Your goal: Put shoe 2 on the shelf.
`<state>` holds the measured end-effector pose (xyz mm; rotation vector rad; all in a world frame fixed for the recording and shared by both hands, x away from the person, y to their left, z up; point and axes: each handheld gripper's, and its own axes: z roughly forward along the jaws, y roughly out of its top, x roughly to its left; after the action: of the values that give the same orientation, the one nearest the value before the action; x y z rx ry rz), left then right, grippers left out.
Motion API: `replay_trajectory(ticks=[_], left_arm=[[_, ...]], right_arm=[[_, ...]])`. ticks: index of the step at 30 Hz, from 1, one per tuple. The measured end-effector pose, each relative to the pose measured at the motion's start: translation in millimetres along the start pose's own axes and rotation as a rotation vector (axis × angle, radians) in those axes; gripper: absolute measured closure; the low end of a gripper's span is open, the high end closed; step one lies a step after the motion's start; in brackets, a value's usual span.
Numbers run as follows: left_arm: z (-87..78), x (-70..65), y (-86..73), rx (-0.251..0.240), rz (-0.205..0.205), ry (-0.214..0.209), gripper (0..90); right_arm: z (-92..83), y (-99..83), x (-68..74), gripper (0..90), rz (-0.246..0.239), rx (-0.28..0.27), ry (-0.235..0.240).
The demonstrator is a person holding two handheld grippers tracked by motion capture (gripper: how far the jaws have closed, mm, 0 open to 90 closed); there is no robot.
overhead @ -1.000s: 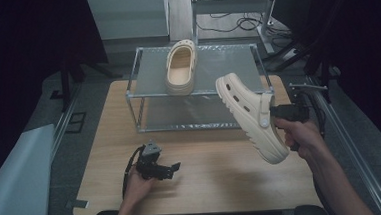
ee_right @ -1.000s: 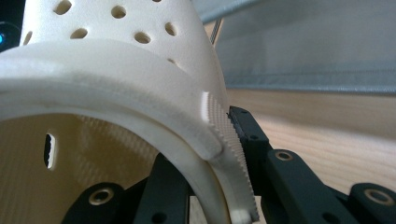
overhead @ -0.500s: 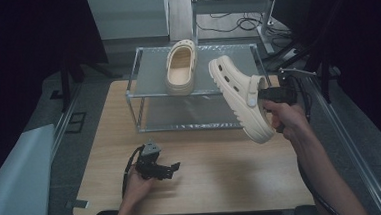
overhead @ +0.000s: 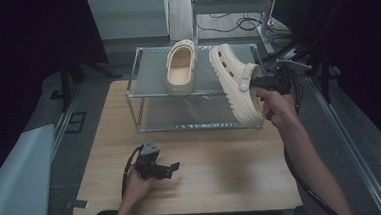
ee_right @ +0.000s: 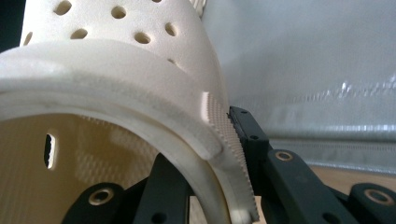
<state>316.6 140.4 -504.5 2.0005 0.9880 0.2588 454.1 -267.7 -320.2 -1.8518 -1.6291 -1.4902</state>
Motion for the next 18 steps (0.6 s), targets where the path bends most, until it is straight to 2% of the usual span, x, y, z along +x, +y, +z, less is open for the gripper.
replay_trajectory(ticks=[6,18], left_arm=[[0.1,-0.2,0.0,-0.002,0.0,0.0,0.0],[-2.3,0.9,0.4,-0.012,-0.006,-0.002,0.1]], right_arm=[[8.2,8.4,0.2,77.1,0.054,-0.054,-0.019],[31.7,26.7,12.0,77.0,0.106,-0.125,-0.066]])
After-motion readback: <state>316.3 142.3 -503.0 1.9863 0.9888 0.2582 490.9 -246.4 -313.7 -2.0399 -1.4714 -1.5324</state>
